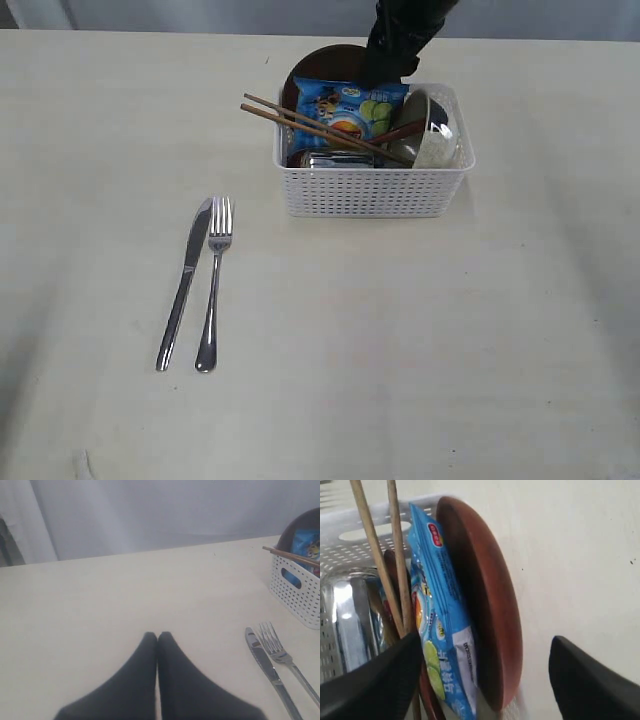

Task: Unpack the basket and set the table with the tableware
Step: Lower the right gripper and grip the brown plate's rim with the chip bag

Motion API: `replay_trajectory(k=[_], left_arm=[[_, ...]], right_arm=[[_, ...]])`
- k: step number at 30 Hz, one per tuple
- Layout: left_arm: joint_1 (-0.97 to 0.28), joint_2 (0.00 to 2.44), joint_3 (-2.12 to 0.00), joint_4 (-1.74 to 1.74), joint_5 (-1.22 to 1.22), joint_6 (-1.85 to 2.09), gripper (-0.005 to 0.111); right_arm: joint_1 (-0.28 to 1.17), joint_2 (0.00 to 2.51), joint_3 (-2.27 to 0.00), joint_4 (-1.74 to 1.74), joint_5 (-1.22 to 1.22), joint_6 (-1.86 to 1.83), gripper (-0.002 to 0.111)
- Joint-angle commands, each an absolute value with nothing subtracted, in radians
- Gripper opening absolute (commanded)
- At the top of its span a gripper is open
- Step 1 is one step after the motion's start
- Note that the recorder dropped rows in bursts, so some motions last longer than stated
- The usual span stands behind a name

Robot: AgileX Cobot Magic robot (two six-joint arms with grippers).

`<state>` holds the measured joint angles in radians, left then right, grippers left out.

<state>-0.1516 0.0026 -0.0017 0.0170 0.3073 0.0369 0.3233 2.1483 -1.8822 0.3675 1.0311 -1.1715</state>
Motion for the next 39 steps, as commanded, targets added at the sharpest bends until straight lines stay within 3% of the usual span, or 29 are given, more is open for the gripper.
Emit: replay_trajectory(k=[1,4,10,23,25,31,39], left_arm=[[-0.150,0.000,0.000,0.014,0.299,0.033,0.000],[-0.150,0.000,0.000,0.014,0.299,0.033,0.000],[-0.150,0.000,0.000,0.014,0.299,0.033,0.000],[-0.150,0.000,0.000,0.014,0.299,0.033,0.000],[-0.150,0.000,0.000,0.014,0.299,0.033,0.000],[-0.150,0.000,0.000,0.014,0.299,0.033,0.000],[-0.150,0.000,0.000,0.014,0.299,0.033,0.000]], right_arm=[[0.319,2.147,-1.882,0.349,1.029,-1.165,0.067],[0.319,2.147,-1.882,0.338,1.029,-1.165,0.069],[0.319,2.147,-1.882,0.338,1.021,-1.143,0.086],[0.319,2.230,-1.882,0.301,1.003,-1.111,0.085],[0.319,2.230,-1.882,0.301,0.998,-1.111,0.079],[0.319,2.219,-1.882,0.301,1.004,-1.111,0.042],[0.319,2.186,-1.882,0.312,1.002,-1.111,0.036]])
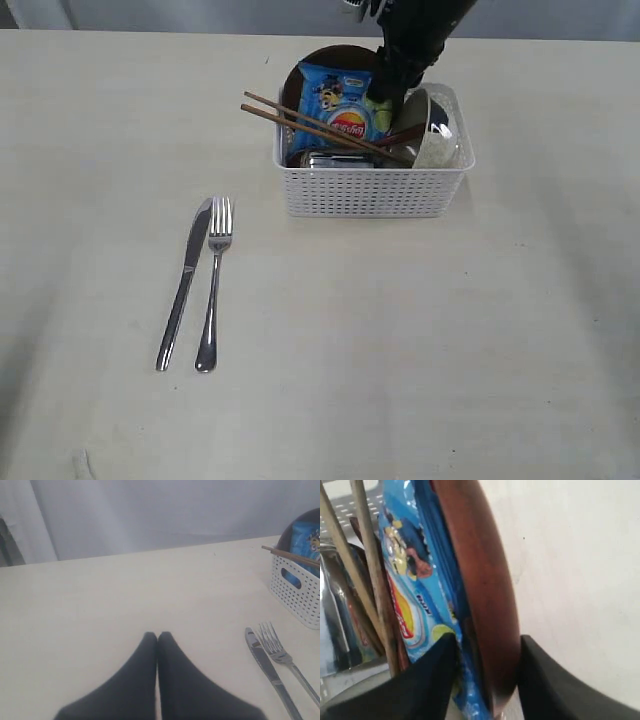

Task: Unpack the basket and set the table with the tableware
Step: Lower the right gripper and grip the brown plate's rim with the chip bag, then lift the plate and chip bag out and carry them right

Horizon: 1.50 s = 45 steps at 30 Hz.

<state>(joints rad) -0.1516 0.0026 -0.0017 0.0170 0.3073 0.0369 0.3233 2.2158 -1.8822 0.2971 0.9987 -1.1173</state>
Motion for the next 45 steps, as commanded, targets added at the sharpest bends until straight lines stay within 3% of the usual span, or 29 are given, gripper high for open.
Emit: replay_trajectory(k=[1,6,45], left_arm=[[-0.150,0.000,0.000,0.014,0.299,0.033,0.000],[-0.150,0.000,0.000,0.021,0.299,0.033,0.000],[-0.150,0.000,0.000,0.021,0.299,0.033,0.000]], right_arm=[[0.319,2.184,-1.882,0.316,1.002,-1.103,0.033],[0.321,2.184,-1.882,0.337,1.011,-1.095,0.000],[0.308,1.998,-1.882,0.272,0.965,-0.933,-0.001]])
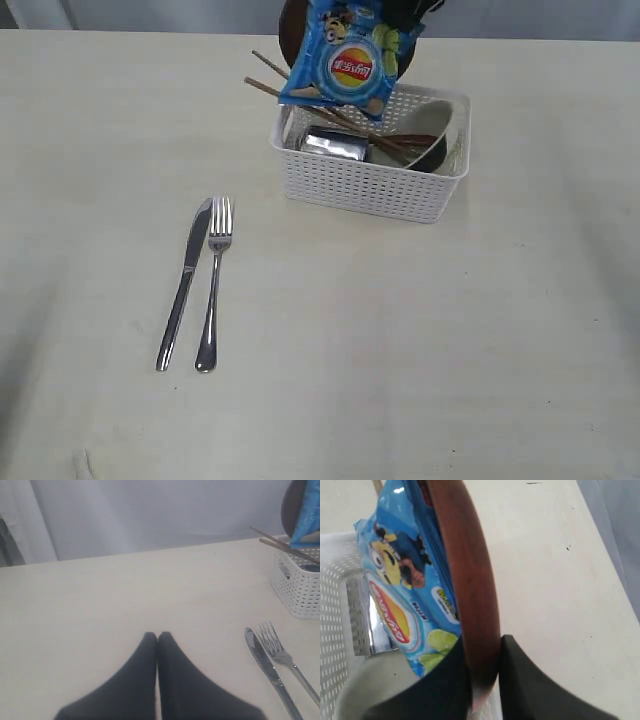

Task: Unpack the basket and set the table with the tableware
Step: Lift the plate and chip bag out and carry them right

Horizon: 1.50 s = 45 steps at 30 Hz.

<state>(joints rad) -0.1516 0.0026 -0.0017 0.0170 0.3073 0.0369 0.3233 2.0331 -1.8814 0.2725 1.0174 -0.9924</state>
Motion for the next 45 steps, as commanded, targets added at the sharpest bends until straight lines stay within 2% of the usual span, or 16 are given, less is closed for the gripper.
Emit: replay_trajectory(k=[1,4,9,12,21,26,31,39,45], left_arm=[[-0.150,0.000,0.000,0.021,0.299,0.033,0.000],[-0.150,0.000,0.000,0.021,0.299,0.033,0.000],[-0.150,0.000,0.000,0.021,0.299,0.033,0.000],[-0.150,0.000,0.000,0.021,0.299,0.033,0.000],[-0.150,0.000,0.000,0.021,0.299,0.033,0.000],[-0.150,0.000,0.000,0.021,0.299,0.033,0.000],[-0.150,0.000,0.000,0.021,0.299,0.033,0.000],[-0.150,0.000,0.000,0.021,0.299,0.033,0.000],[-0.150,0.000,0.000,0.021,0.299,0.033,0.000]], right_arm=[[0.304,1.992,-1.882,0.261,0.963,-0.921,-0.001],[0.271,1.939,-1.882,0.187,0.973,-0.771,-0.001],[0.200,1.898,-1.882,0.381,1.221,-0.720,-0.001],[0.191,1.880,-1.846,0.461,1.221,-0.687,-0.001],[0.224,1.780,-1.436,0.469,1.221,-0.731,-0.001],[0.223,1.767,-1.345,0.432,1.221,-0.741,-0.001],[0.095,1.686,-1.348,0.589,1.221,-0.780,-0.001],[-0.221,1.648,-1.332,0.731,1.221,-0.592,-0.001],[-0.314,1.648,-1.212,0.724,1.136,-0.554,-0.001]])
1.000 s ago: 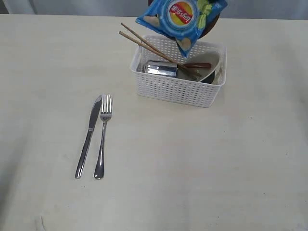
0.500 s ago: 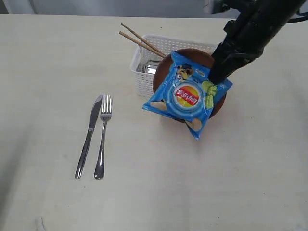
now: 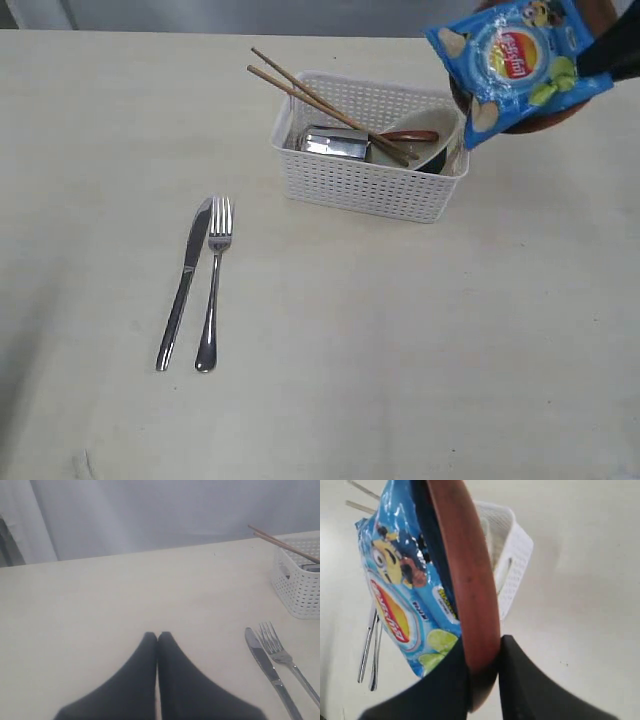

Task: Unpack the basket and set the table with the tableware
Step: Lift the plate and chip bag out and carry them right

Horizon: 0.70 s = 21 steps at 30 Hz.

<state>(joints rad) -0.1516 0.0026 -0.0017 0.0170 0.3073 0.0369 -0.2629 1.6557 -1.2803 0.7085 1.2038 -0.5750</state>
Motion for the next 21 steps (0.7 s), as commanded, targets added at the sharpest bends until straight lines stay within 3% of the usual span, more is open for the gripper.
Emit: replay_trajectory(k=[1,12,21], left_arm=[[-0.150,0.000,0.000,0.021,0.299,0.033,0.000],[-0.150,0.000,0.000,0.021,0.299,0.033,0.000],[-0.150,0.000,0.000,0.021,0.299,0.033,0.000]], right_arm=[[-0.326,1.653,-1.196,0.724,1.116,-0.546,-0.001],[-0.484,1.858,-1.091,0.795,1.071,-0.536,-0.001],[-0.506,2.062,-1.091,0.999,1.039,-0.729,-0.001]])
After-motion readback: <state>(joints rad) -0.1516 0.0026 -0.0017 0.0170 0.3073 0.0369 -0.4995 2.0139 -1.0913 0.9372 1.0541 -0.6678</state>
